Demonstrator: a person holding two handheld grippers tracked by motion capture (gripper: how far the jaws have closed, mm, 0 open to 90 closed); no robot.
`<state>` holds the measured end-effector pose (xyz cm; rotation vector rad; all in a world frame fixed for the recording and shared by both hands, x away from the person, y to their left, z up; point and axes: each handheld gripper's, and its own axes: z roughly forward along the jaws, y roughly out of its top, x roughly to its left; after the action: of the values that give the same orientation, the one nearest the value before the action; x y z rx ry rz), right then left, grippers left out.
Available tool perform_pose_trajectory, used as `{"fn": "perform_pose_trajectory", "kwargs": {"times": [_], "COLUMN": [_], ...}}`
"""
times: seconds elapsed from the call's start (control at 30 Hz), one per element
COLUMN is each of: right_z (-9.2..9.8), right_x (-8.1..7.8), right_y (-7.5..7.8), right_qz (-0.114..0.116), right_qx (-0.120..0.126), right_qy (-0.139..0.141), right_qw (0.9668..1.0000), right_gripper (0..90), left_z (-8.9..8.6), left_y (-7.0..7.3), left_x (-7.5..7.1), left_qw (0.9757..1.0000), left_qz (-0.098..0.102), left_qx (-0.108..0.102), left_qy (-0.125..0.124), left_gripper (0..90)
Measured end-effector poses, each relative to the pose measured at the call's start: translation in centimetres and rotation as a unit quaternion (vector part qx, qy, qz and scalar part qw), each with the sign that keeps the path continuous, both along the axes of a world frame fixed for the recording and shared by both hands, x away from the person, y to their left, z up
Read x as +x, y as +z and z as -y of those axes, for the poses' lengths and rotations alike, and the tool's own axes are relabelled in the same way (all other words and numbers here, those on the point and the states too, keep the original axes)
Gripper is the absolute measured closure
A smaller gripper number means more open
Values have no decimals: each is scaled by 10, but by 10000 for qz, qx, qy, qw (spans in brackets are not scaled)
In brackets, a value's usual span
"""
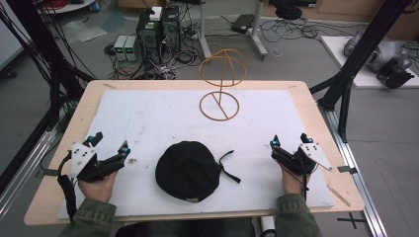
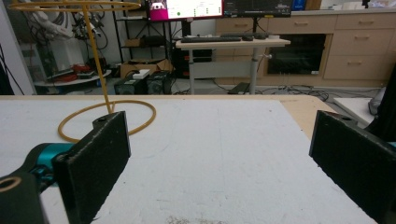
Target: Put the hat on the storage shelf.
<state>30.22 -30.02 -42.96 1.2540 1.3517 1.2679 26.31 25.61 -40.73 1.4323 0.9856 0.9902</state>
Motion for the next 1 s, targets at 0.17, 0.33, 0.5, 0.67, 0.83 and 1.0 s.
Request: {"fn": "perform_pose_trajectory", "kwargs": {"times": [0.17,0.33,0.5,0.67,0.83,1.0], "right_z": [0,0,0,-1,-2,-2], "right_x": [0,0,0,1,0,0], "right_y": [0,0,0,0,0,0], "right_qz": [-2,-1,-5,-31,-6,-27], "right_qx": [-3,-25,-29,1,-137,-99], "right_qy": [-5,6,5,6,25,27], "right_qw": [10000,10000,10000,10000,9999,9999], "right_gripper": [43,43,43,43,43,43], "left_z": [4,9,11,19,29,37], "left_y": [1,3,5,6,5,3], "left_x": [1,1,3,3,4,4], "left_qw": [9999,9995,9987,9974,9959,9941], "left_qz": [-41,-74,-121,-199,-273,-358], "left_qx": [-8,-1,46,85,109,147], "left_qy": [-115,-293,-493,-691,-854,-1014], "left_gripper": [149,149,149,149,149,149]}}
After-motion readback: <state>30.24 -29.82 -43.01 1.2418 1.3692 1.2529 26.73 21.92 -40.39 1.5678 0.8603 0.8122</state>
